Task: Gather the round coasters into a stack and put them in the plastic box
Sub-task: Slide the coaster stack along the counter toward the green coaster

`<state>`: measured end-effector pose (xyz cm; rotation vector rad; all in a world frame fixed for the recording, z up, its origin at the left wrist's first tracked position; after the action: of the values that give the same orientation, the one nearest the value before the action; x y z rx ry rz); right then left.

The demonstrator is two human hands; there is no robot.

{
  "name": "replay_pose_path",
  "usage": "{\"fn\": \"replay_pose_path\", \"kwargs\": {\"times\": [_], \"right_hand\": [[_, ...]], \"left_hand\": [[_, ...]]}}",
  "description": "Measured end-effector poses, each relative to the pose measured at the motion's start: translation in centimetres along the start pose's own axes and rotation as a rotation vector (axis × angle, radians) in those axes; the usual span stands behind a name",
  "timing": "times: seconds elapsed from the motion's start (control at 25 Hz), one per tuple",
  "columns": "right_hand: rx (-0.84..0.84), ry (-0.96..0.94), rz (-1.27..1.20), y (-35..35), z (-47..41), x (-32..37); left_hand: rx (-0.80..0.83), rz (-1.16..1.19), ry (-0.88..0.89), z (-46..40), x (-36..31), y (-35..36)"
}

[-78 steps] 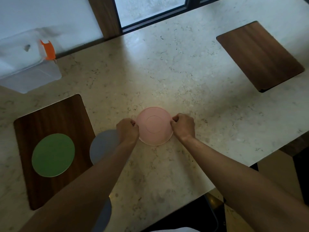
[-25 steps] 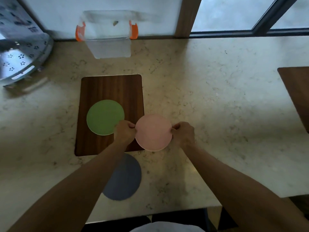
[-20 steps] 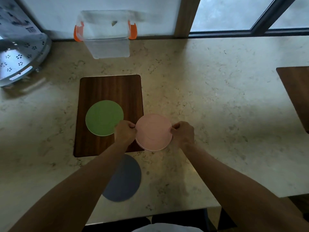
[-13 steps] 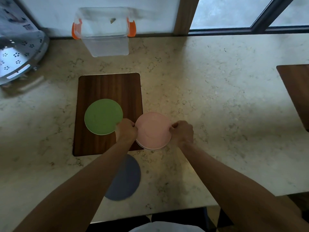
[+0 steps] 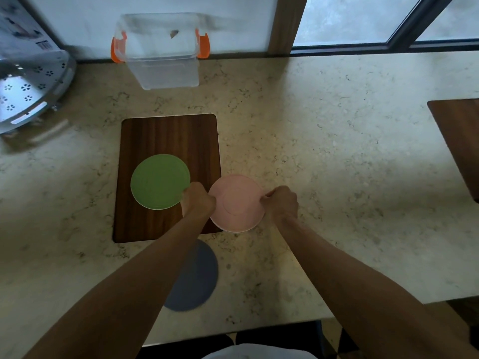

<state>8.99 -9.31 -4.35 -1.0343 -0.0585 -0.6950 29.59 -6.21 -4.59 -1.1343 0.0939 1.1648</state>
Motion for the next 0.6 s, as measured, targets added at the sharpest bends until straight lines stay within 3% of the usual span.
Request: {"fn": "replay_pose_path", "kwargs": {"times": [0.32,0.6], "right_hand": [[0.069,-0.037,0.057,0.2,0.2,0.2],[0.134,-0.14,-0.202,-0.5,2.2,-0.3]], "left_hand": [[0.001,0.157,-0.114,-0.1,0.4,-0.4],[0.053,0.36,-0.116,0.5,2.0,-3.1]]}}
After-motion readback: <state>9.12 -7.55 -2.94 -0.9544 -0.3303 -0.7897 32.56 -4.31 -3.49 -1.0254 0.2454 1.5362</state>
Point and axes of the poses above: each hand's wrist, its own z-axis away from the middle knuckle, its own y-axis out of the palm, x = y × z, the point moved 2 cm from there along -z, towards the middle knuckle, and after that the axes turned 9 degrees about z, right-handed, at the moved point
